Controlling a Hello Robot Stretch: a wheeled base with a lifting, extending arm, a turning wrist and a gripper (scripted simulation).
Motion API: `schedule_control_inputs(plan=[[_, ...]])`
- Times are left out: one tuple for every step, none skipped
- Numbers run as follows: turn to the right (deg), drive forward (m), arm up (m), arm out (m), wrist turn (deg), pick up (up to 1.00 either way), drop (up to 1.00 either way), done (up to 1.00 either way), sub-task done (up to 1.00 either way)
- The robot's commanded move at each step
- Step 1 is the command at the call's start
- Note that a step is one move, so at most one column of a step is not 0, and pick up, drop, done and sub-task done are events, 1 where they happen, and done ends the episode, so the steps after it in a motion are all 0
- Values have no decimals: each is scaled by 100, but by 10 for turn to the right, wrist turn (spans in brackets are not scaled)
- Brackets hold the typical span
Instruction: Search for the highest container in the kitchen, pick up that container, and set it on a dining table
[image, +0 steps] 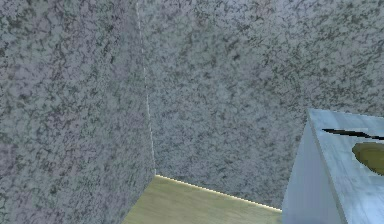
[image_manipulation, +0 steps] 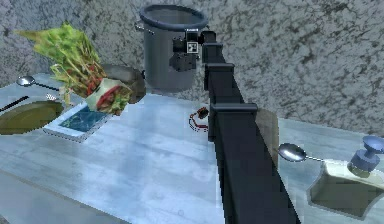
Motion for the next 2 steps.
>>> schedule_control_inputs(plan=[[0,0,0,0,-450,0,0,0,0],[0,0,0,0,-450,0,0,0,0]])
